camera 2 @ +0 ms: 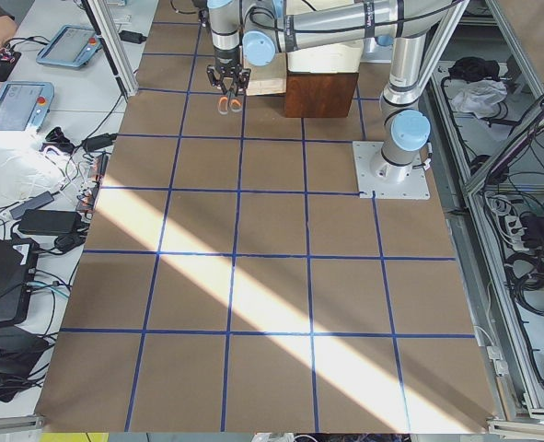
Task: Place scissors in drawer with both arms
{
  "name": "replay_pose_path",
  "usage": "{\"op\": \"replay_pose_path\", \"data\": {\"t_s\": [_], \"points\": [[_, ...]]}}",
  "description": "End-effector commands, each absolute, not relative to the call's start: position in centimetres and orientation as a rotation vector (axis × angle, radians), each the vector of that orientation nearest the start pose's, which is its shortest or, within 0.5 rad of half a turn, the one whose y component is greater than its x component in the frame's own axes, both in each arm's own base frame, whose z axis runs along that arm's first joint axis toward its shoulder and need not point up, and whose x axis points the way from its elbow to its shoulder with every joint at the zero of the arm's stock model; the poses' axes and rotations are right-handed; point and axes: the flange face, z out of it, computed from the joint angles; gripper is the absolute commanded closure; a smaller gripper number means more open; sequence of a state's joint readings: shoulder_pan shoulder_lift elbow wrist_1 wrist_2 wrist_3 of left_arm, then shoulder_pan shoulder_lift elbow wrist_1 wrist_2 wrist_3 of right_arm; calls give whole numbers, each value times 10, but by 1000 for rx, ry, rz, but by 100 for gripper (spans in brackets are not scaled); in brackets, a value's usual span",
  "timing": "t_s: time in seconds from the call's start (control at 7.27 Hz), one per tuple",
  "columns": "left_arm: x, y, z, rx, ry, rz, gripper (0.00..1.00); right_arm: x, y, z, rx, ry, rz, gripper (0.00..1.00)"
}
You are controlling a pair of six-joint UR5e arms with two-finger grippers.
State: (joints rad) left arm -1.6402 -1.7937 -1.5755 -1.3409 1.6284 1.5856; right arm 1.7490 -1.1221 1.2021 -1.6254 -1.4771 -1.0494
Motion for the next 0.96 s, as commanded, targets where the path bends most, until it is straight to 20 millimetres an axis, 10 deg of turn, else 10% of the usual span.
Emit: {"op": "replay_pose_path", "data": {"t_s": [0.0,0.55,0.83], "points": [[-239,-537,393,-2325,-2187,-42,100,204,-612,435,-1359,2750,-20,0],[-329,-496,375,-2188,-2221,-22,100,133,-561,477,-367,3056,-65,0],[-358,-478,369,-2214,-2191,-35,100,131,-555,482,84,3074,-46,0]]}}
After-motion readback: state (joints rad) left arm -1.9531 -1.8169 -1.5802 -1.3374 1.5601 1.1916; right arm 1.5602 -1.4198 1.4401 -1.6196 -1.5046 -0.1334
